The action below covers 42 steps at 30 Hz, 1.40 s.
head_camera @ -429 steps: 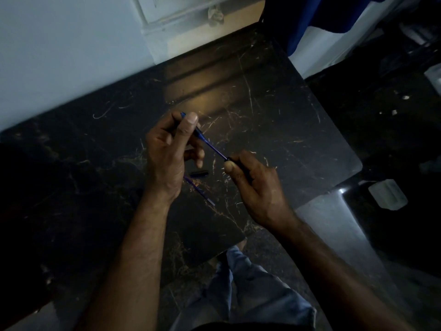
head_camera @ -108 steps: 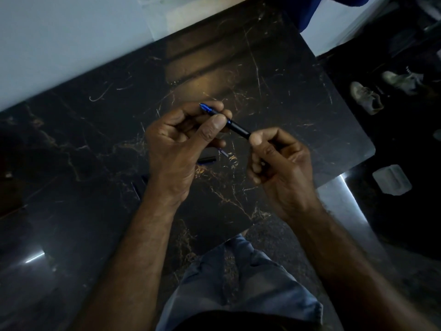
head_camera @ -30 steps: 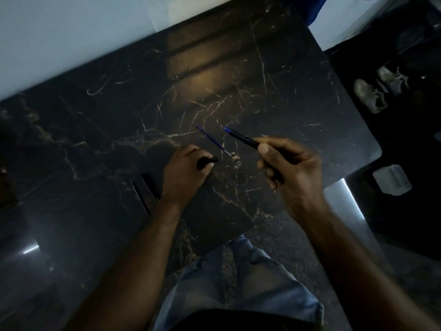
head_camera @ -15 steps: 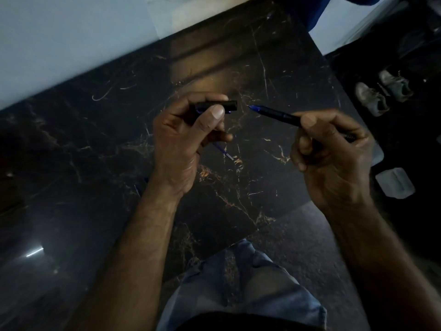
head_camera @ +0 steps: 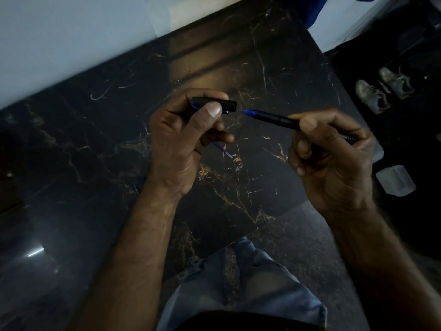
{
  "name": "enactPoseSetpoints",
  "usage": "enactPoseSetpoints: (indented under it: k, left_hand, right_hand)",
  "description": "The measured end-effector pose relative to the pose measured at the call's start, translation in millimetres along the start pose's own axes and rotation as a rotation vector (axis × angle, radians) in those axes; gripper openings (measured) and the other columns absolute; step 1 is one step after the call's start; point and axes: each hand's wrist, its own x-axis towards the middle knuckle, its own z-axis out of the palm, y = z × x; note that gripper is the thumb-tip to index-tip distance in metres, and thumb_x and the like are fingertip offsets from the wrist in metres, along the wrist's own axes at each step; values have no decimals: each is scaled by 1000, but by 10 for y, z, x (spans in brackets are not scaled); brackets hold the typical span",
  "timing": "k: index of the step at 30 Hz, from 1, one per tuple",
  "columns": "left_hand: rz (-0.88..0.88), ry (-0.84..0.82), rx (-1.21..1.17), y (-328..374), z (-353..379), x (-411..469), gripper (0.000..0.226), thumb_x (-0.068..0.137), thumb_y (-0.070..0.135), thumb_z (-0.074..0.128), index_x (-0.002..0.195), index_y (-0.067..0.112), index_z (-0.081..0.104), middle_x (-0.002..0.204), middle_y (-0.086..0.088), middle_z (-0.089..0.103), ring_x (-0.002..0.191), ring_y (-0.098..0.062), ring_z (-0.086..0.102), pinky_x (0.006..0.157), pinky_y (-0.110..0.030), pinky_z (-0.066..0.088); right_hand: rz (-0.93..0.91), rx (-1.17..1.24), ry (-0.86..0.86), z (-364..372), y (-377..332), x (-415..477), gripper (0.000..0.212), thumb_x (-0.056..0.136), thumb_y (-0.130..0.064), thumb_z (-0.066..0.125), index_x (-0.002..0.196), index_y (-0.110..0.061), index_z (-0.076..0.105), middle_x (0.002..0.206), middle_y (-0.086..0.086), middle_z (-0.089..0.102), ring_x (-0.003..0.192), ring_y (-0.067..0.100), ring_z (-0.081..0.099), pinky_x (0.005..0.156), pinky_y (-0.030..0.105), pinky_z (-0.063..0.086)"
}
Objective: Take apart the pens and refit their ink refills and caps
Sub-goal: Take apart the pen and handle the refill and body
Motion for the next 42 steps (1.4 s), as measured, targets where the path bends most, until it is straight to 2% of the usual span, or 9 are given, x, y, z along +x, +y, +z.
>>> enactPoseSetpoints:
  k: [5, 10, 17, 27, 29, 31, 35, 38, 42]
  left_hand:
    - [-10, -1, 0, -10, 6, -12, 12, 94, 11, 64, 102, 9, 72, 78, 3, 67, 72, -10, 64, 63, -27, 60]
    - [17, -41, 118, -34, 37, -30, 13, 93, 12, 67, 104, 7, 71, 79, 7, 69, 71, -9, 66, 64, -28, 60]
    - [-20, -133, 181, -45, -10, -35, 15, 98, 1, 67, 110, 7, 72, 86, 6, 75, 75, -10, 72, 64, -26, 61]
    - [-23, -84, 280, -62, -310, 30, 10, 99, 8, 68, 107, 10, 73, 82, 5, 74, 75, -9, 72, 60, -23, 62]
    - [-89, -76, 331, -131, -459, 18, 10, 98, 9, 73, 107, 10, 75, 81, 3, 75, 74, -11, 73, 60, -26, 63]
    - [-198, -51, 378, -225, -638, -17, 17, 92, 14, 75, 108, 9, 77, 82, 1, 78, 74, -12, 75, 61, -27, 64]
    - [-331, 78, 335, -431, -939, -92, 23, 94, 14, 73, 115, 7, 77, 91, -6, 80, 81, -15, 76, 65, -26, 64]
    - [-339, 185, 401, -547, -1108, -135, 24, 102, 17, 68, 122, 6, 75, 102, -13, 80, 84, -18, 76, 67, -29, 64]
    - [-324, 402, 404, -600, -1278, -216, 26, 105, 25, 65, 117, 6, 76, 96, -7, 80, 75, -13, 71, 61, -27, 60]
  right_hand:
    - [-6, -10, -20, 12, 14, 7, 9, 92, -6, 67, 91, -5, 76, 64, -2, 63, 55, 9, 54, 44, 22, 41]
    - [-21, -45, -40, 25, 44, -10, 8, 97, 1, 65, 100, -3, 71, 65, -4, 63, 55, 8, 54, 44, 23, 42]
    - [-14, -90, -45, 60, 127, -30, 7, 95, -3, 70, 97, -5, 76, 69, 3, 64, 58, 16, 54, 46, 26, 43]
    - [53, -50, -61, 251, 466, 69, 10, 98, 0, 68, 104, -1, 76, 73, 8, 66, 63, 14, 58, 47, 26, 47]
    - [63, -152, -97, 209, 614, 78, 13, 99, -2, 70, 110, -2, 78, 77, 8, 71, 65, 14, 62, 51, 28, 49]
    - [33, -376, -128, 119, 800, 92, 13, 99, -8, 74, 110, -5, 80, 79, 7, 75, 64, 11, 65, 55, 28, 51]
    - [-73, -907, -212, 38, 1237, 72, 10, 100, -27, 75, 102, -19, 79, 88, -2, 76, 77, 18, 70, 68, 46, 58]
    - [-86, -1155, -183, 62, 1540, 55, 15, 103, -33, 69, 105, -20, 74, 102, 0, 69, 92, 18, 62, 73, 40, 57]
    - [32, -1332, -148, 69, 1860, 143, 23, 106, -35, 63, 118, -18, 72, 119, 7, 62, 111, 24, 60, 83, 38, 56]
